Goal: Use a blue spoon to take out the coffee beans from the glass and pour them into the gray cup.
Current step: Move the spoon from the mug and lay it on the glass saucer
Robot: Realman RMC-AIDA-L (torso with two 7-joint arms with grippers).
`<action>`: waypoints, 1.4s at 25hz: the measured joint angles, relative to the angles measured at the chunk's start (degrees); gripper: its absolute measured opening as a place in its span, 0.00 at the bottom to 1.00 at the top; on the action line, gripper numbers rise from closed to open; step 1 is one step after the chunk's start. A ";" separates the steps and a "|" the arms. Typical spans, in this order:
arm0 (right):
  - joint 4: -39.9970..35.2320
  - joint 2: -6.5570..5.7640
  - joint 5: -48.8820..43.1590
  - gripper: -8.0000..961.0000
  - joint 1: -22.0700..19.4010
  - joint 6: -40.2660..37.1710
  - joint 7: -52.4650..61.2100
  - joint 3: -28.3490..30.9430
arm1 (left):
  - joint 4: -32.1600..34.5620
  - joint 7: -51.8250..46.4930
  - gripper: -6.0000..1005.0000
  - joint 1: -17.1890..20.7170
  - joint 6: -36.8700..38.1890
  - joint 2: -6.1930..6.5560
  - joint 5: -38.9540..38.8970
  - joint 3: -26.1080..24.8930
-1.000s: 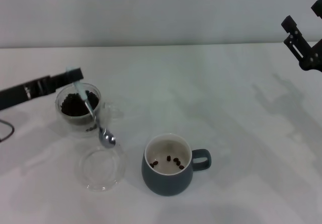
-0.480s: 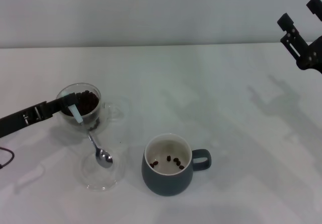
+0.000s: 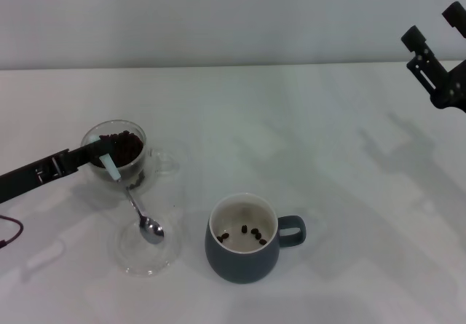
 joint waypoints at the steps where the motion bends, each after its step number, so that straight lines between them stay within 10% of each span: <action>1: 0.00 0.00 0.06 0.74 -0.06 -0.02 0.89 0.16 | -0.20 -0.10 0.14 -0.01 -0.08 -0.02 0.00 0.00; 35: 3.23 -0.26 3.83 0.74 -1.44 -4.80 5.85 0.03 | -1.60 -0.60 0.14 2.47 -2.48 -0.79 0.13 0.14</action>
